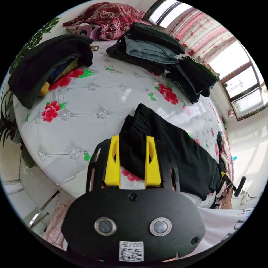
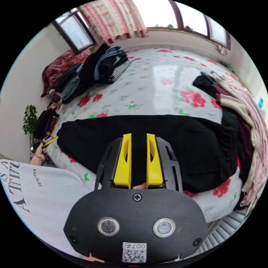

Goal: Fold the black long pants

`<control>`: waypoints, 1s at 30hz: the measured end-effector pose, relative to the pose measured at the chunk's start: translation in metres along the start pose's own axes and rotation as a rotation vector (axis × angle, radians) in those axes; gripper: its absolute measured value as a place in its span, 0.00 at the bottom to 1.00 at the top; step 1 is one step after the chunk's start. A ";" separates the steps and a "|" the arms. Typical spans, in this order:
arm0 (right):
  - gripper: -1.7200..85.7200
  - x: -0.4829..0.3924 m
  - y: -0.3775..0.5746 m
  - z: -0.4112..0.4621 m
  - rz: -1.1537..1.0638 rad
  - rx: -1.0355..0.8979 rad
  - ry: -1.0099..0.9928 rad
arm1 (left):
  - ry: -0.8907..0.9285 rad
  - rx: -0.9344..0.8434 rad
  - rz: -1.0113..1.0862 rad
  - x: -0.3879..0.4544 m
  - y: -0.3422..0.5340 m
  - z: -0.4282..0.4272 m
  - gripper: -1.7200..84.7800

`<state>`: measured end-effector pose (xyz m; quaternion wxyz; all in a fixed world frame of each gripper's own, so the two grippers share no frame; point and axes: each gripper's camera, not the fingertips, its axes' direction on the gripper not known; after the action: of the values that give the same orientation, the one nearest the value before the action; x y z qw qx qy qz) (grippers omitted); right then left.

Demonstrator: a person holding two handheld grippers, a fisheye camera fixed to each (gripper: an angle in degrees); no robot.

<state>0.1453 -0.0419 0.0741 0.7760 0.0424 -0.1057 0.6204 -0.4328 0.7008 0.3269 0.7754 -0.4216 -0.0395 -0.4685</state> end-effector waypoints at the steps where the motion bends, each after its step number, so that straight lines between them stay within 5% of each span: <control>1: 0.08 -0.018 -0.006 0.013 -0.030 -0.024 -0.033 | -0.022 -0.019 0.003 0.000 -0.011 0.014 0.15; 5: 0.08 -0.121 -0.031 0.071 -0.180 -0.118 -0.250 | -0.068 -0.108 0.052 0.001 -0.033 0.037 0.09; 9: 0.09 -0.161 -0.033 0.070 -0.324 -0.138 -0.195 | -0.027 -0.031 0.122 0.003 -0.022 -0.016 0.08; 13: 0.09 -0.147 -0.023 0.067 -0.312 -0.157 -0.125 | 0.018 -0.043 0.099 -0.029 0.003 -0.046 0.09; 17: 0.10 -0.132 -0.003 0.093 -0.251 -0.259 -0.163 | 0.022 -0.202 -0.114 -0.090 0.017 0.017 0.15; 22: 0.11 -0.146 0.007 0.092 -0.289 -0.275 -0.203 | 0.118 -0.008 -0.206 -0.111 0.042 -0.017 0.18; 30: 0.10 -0.120 0.028 0.082 -0.265 -0.307 -0.221 | 0.251 -0.024 -0.350 -0.135 0.042 0.019 0.18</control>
<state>0.0839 -0.1659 0.1265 0.8317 0.0053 -0.2767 0.4814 -0.4696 0.8164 0.2518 0.6760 -0.3556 -0.0096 -0.6453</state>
